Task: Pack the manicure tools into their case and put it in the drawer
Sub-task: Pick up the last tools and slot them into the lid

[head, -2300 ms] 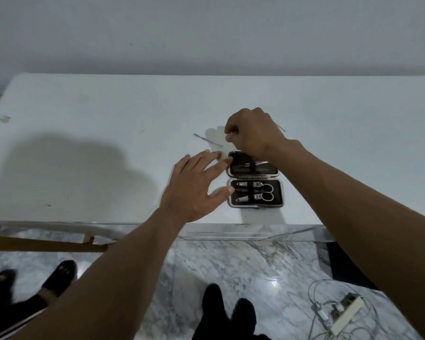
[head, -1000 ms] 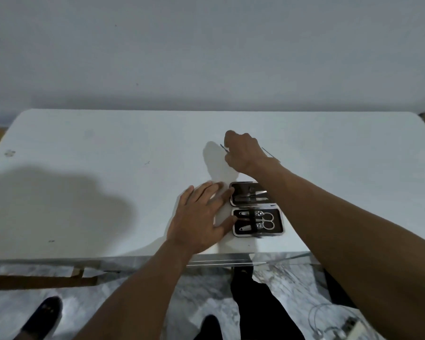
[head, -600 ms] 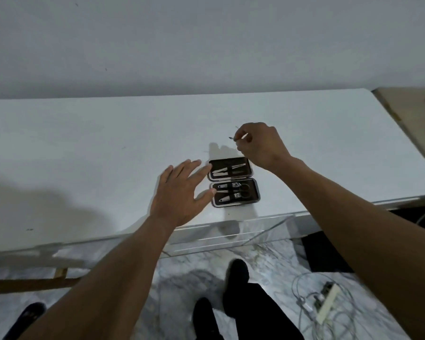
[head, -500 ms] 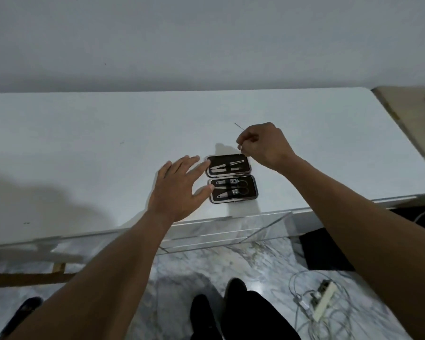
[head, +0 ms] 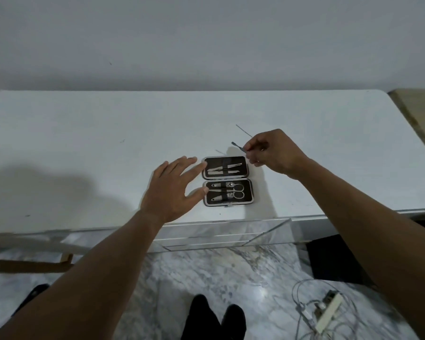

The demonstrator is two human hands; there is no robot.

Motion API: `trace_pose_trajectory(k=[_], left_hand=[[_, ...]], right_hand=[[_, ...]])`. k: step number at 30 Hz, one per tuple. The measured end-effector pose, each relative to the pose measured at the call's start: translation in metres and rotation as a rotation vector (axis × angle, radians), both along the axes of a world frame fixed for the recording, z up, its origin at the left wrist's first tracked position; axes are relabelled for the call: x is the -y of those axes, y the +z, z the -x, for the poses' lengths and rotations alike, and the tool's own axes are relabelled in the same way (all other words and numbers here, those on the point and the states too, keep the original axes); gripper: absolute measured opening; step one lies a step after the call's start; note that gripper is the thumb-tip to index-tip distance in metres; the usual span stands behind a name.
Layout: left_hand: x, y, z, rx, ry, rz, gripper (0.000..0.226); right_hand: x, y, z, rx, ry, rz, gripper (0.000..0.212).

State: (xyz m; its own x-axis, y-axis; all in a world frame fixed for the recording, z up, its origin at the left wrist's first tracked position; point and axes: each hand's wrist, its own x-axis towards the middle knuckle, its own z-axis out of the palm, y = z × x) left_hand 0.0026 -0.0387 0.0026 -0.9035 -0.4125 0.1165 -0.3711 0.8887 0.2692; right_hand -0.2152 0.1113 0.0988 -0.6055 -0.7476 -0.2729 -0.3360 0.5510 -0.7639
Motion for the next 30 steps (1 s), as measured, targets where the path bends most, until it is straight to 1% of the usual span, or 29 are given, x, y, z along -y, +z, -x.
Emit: trace_pose_trajectory(k=[2, 7, 10, 16, 20, 26, 30], left_hand=[[0.0, -0.001, 0.0, 0.005, 0.0, -0.003, 0.062], [0.0, -0.001, 0.001, 0.013, 0.006, 0.005, 0.062], [0.001, 0.0, 0.001, 0.016, 0.001, 0.001, 0.062], [0.001, -0.001, 0.001, 0.015, -0.001, -0.005, 0.061], [0.0, 0.001, 0.001, 0.007, 0.0, -0.001, 0.061], [0.0, 0.003, 0.0, -0.002, -0.003, -0.006, 0.06], [-0.001, 0.002, 0.001, -0.013, 0.0, -0.005, 0.059]], right_hand=[[0.0, -0.002, 0.004, -0.108, 0.049, -0.069, 0.011], [-0.001, -0.003, 0.005, -0.224, 0.144, -0.159, 0.007], [0.002, -0.006, 0.004, -0.301, 0.213, -0.198, 0.011], [0.005, -0.014, 0.002, -0.477, 0.269, -0.255, 0.016], [0.006, -0.017, 0.002, -0.536, 0.298, -0.313, 0.016], [0.004, -0.015, 0.002, -0.657, 0.418, -0.354, 0.037], [0.004, -0.015, 0.001, -0.712, 0.406, -0.333, 0.037]])
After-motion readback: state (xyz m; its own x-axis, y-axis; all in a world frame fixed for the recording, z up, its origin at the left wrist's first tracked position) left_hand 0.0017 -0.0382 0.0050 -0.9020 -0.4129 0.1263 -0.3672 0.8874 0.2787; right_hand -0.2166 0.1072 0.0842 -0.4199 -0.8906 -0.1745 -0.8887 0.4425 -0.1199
